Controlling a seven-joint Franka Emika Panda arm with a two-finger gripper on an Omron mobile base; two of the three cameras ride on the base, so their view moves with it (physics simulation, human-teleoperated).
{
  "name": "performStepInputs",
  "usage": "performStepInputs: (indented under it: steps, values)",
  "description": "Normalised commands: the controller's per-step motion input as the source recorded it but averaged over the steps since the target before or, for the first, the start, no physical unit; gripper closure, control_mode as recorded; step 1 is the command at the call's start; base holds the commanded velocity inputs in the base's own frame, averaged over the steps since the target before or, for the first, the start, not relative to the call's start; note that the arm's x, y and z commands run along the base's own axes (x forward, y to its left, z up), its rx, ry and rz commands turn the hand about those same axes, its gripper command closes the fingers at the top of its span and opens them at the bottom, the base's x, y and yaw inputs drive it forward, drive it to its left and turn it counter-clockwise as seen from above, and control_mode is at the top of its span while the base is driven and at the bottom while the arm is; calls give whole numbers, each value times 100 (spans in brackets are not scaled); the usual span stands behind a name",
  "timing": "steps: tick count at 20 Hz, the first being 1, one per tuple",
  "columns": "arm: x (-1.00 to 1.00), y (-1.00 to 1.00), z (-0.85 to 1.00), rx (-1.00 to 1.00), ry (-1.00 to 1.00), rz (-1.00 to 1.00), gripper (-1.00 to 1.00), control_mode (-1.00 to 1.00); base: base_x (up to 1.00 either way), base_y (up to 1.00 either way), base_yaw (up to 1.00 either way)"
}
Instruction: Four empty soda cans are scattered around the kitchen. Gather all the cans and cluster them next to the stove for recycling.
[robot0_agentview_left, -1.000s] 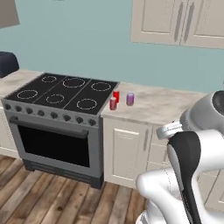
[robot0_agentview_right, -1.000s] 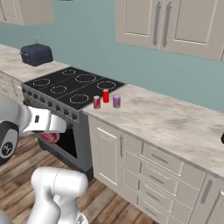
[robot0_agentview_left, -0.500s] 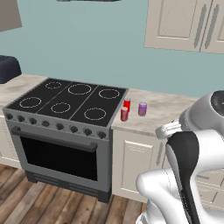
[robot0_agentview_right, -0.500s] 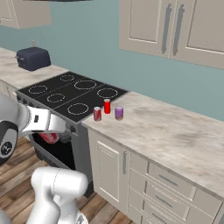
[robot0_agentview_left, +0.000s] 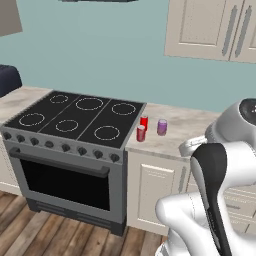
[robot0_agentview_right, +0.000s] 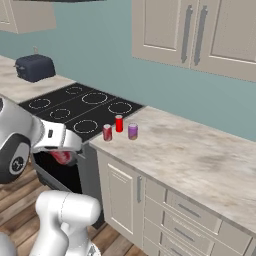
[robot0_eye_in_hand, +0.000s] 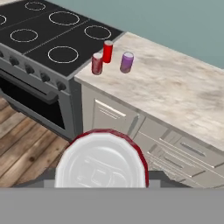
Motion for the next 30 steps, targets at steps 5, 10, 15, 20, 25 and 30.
performStepInputs:
  steps: [5,10,15,20,25,30]
  values:
    - [12,-2,-6,0,9,-2,100,-100,0,0,0]
    - [19,-7,-16,1,-1,0,100,-100,0,0,0]
    - [22,-16,-27,1,-5,0,100,-100,0,0,0]
    - [50,-24,-10,6,3,3,100,-100,0,0,0]
    - [63,-16,0,9,7,2,100,-100,0,0,0]
    - [53,-2,-9,1,1,0,100,-100,0,0,0]
